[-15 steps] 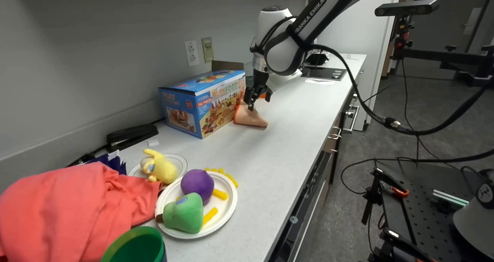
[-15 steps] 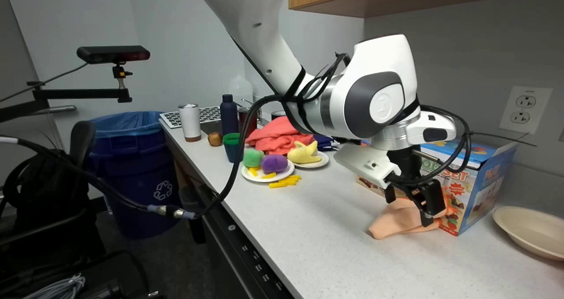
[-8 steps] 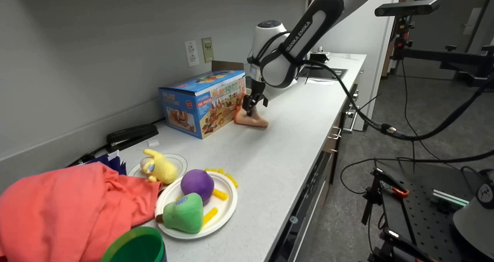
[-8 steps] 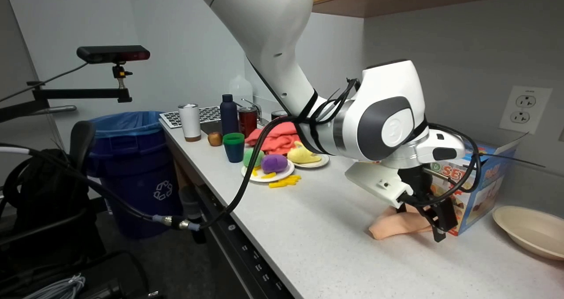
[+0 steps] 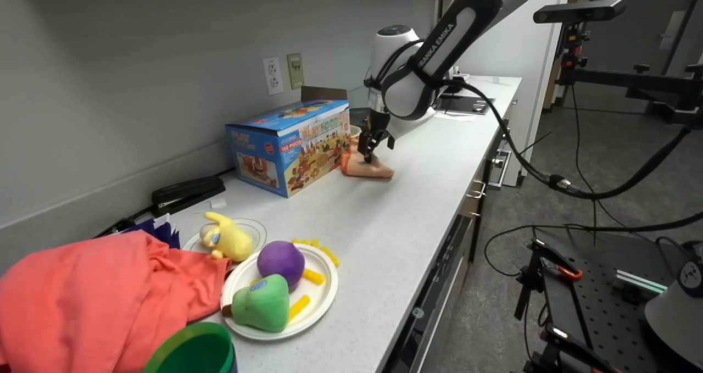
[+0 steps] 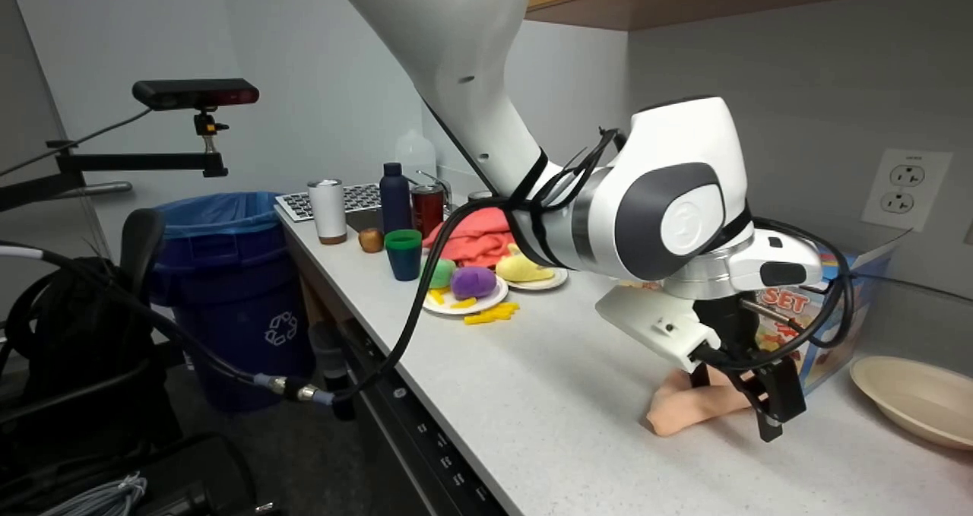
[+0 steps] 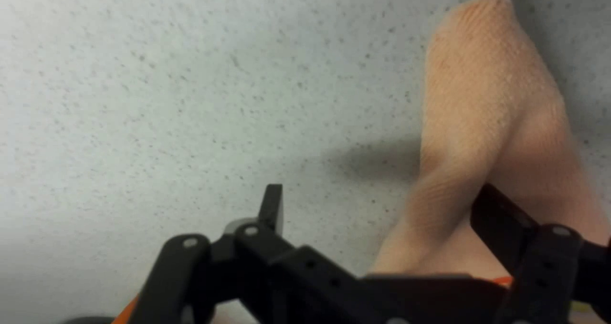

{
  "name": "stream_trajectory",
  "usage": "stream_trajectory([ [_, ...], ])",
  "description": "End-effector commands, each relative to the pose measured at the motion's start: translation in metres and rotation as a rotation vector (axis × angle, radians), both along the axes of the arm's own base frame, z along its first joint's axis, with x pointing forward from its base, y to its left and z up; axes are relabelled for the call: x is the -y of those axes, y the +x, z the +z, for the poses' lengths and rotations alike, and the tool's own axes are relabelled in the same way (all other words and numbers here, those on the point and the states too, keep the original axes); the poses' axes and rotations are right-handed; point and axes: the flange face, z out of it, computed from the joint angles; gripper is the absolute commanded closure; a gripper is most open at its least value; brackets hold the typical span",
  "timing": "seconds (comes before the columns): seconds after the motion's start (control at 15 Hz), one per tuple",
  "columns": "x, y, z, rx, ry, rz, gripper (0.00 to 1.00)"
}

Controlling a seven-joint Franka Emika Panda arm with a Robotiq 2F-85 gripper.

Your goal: Unfold the orange cloth

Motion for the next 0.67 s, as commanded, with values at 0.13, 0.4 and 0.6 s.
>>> stream_trajectory([
  [0.13, 0.010, -0.048, 0.037, -0.107, 0.108, -0.076, 0.00],
  [0.4, -0.006, -0.051, 0.063, -0.061, 0.119, -0.064, 0.00],
  [0.6, -0.017, -0.034, 0.071, -0.003, 0.098, -0.032, 0.00],
])
